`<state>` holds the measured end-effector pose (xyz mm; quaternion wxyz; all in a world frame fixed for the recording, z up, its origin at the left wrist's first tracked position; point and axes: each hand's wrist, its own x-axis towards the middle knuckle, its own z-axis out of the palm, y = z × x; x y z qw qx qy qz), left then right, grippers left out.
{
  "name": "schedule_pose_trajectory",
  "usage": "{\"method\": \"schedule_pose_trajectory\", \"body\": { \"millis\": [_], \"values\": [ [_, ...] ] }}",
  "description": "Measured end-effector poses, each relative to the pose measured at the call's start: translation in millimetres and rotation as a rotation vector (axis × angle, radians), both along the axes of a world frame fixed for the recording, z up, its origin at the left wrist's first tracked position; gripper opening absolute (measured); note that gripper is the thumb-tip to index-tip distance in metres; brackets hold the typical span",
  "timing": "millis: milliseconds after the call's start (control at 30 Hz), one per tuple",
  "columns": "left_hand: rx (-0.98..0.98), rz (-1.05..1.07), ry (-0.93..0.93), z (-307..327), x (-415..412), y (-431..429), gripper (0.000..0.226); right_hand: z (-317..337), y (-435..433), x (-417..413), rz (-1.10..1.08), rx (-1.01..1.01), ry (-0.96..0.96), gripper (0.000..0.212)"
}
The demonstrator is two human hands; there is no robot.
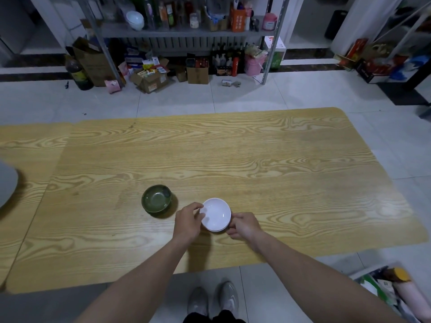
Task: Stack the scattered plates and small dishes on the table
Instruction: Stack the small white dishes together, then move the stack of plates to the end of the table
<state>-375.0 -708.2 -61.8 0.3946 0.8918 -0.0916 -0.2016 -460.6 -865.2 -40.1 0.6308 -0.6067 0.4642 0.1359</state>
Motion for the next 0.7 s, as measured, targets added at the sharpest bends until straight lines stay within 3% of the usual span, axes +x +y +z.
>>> {"method": "schedule_pose_trajectory", "body": {
  "millis": [100, 233, 433, 700],
  "values": [
    [0.006, -0.012, -0.042, 15, 5, 3, 0.027, 3, -2, 5, 0.16, -0.208, 0.02, 0.03],
    [0.076, -0.038, -0.132, 42, 13, 12, 0.031, 27, -6, 12, 0.497, -0.602, 0.046, 0.048],
    [0.511, -0.164, -0.408, 95, 30, 38, 0.05, 78, 18, 45, 1.138, -1.131, -0.119, 0.064],
    [0.758, 0.026, -0.346, 153, 34, 103, 0.068, 134, 84, 94, 1.396, -1.356, -0.265, 0.079]
  ]
}}
